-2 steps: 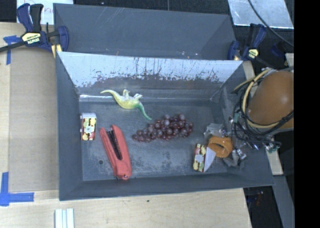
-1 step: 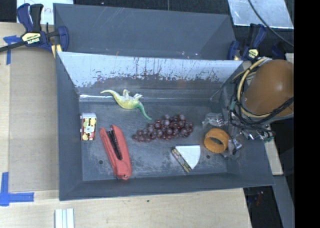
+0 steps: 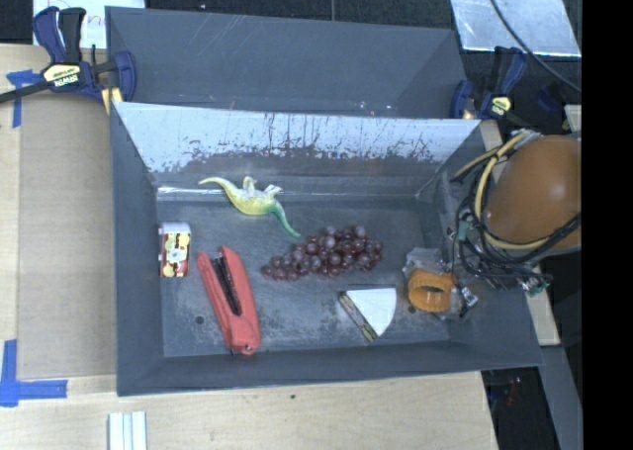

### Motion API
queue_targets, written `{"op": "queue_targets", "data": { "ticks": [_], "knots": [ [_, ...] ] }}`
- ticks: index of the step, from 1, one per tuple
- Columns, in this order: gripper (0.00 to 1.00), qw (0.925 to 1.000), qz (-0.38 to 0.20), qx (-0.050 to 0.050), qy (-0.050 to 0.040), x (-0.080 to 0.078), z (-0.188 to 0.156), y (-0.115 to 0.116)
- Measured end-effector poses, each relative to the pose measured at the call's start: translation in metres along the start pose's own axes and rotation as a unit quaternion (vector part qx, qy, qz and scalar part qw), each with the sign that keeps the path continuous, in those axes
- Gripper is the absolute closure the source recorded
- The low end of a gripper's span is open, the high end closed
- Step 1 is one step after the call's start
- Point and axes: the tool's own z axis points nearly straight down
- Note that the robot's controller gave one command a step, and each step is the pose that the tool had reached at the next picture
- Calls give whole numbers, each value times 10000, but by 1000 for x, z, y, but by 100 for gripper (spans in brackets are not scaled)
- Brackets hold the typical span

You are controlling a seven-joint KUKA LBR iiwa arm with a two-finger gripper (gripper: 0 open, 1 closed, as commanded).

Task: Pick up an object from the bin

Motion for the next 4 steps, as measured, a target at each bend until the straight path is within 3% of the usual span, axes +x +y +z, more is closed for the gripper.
{"op": "queue_targets", "data": {
  "ticks": [1,4],
  "knots": [
    [100,10000,0,0,0,0,0,0],
    [100,10000,15,10,-7,-1,-53,0]
  ]
}}
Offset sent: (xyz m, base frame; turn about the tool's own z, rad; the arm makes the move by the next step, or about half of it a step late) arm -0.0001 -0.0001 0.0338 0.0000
